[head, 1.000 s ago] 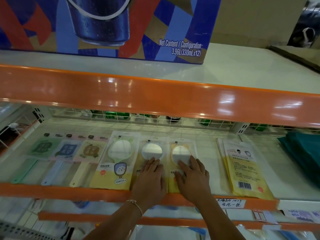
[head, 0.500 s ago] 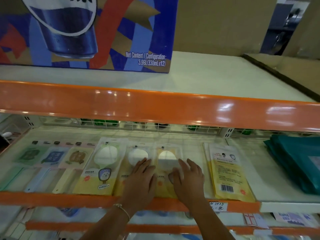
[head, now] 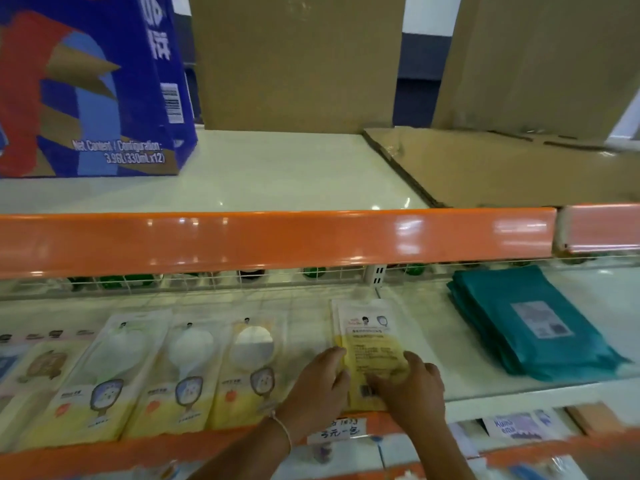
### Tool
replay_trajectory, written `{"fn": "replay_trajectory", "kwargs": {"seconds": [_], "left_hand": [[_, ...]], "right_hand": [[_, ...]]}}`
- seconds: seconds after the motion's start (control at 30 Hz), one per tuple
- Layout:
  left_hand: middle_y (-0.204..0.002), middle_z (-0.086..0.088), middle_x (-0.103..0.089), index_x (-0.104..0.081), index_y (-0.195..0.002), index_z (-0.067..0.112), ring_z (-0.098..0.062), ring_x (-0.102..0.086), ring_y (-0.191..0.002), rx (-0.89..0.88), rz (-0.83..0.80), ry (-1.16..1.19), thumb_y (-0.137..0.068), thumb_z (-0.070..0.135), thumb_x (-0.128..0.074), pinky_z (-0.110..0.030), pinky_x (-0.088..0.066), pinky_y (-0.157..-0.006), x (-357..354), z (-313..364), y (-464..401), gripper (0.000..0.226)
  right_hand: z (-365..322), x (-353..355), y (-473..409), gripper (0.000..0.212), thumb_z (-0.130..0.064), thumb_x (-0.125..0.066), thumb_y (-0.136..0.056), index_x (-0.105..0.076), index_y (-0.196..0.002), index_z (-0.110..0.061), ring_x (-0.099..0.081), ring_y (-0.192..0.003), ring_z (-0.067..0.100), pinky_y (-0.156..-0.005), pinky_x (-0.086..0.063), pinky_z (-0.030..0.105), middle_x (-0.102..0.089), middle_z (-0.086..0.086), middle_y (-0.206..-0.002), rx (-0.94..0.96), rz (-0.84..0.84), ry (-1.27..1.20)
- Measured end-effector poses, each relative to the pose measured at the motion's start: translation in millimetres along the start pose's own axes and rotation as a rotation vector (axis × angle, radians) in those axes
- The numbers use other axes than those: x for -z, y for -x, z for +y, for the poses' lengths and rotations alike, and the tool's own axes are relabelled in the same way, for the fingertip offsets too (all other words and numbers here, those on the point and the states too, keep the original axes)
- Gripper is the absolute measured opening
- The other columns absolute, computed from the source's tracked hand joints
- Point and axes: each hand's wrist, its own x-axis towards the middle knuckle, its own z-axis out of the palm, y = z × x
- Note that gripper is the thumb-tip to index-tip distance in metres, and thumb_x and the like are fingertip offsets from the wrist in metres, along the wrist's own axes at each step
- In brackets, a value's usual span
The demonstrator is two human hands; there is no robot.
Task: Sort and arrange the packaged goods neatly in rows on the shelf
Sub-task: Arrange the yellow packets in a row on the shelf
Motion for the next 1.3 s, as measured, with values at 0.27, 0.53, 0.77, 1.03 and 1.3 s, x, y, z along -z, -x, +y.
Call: {"fn": "replay_trajectory", "kwargs": {"seconds": [0.27,0.53,0.77,1.03,1.3], "left_hand": [[-0.108,0.018,-0.057,-0.044,-0.14,0.022,0.01,-0.052,-0.082,0.144,0.043,0.18,-0.101,0.029,-0.042,-0.004,-0.041,-0.072,-20,20,-6,0.039],[-0.094,0.011,-0.062,-0.061,-0.089,0.031,0.001,-0.058,-0.082,0.167,0.18,0.534,-0.092,0.056,-0.049,-0.009,-0.045,-0.078,-1,45,-2,0.028],[-0.102,-0.019,-0.072,-0.066,-0.114,0.003,-0.034,-0.068,-0.094,0.273,0.214,1.04,-0.1,0.03,-0.047,-0.044,-0.052,-0.083,45,55,-5,0.036],[-0.095,-0.015,-0.073,-0.071,-0.107,0.009,-0.031,-0.07,-0.086,0.331,0.33,1.041,-0.094,0.016,-0.057,-0.037,-0.057,-0.065,76,19,13,0.02],[-0.087,-0.017,-0.07,-0.07,-0.099,0.004,-0.021,-0.068,-0.063,0.317,0.312,0.998,-0.093,-0.004,-0.049,-0.022,-0.049,-0.046,108,-6,35,0.023]], "right_hand": [[13,27,-10,0.051,-0.023,-0.067,-0.084,-0.055,-0.133,-0.019,-0.062,-0.083,0.015,-0.07,-0.048,0.025,-0.068,-0.003,-0.094,0.063,-0.05,-0.265],[-10,56,6,0.027,-0.012,-0.063,-0.089,-0.069,-0.064,-0.018,-0.062,-0.065,0.016,-0.059,-0.05,0.021,-0.063,0.003,-0.063,0.474,0.032,-0.542],[-35,29,33,0.03,-0.008,-0.063,-0.076,-0.074,-0.095,-0.03,-0.063,-0.112,0.029,-0.085,-0.054,0.039,-0.067,0.003,-0.108,1.098,0.338,-0.203],[-63,11,76,0.044,-0.069,-0.062,-0.074,-0.061,-0.113,-0.051,-0.047,-0.13,0.014,-0.098,-0.047,0.038,-0.055,-0.015,-0.13,1.019,0.032,-0.201],[-106,25,80,0.053,-0.056,-0.047,-0.093,-0.043,-0.14,-0.031,-0.051,-0.102,-0.009,-0.075,-0.042,0.011,-0.053,-0.01,-0.126,0.34,-0.255,-0.654]]}}
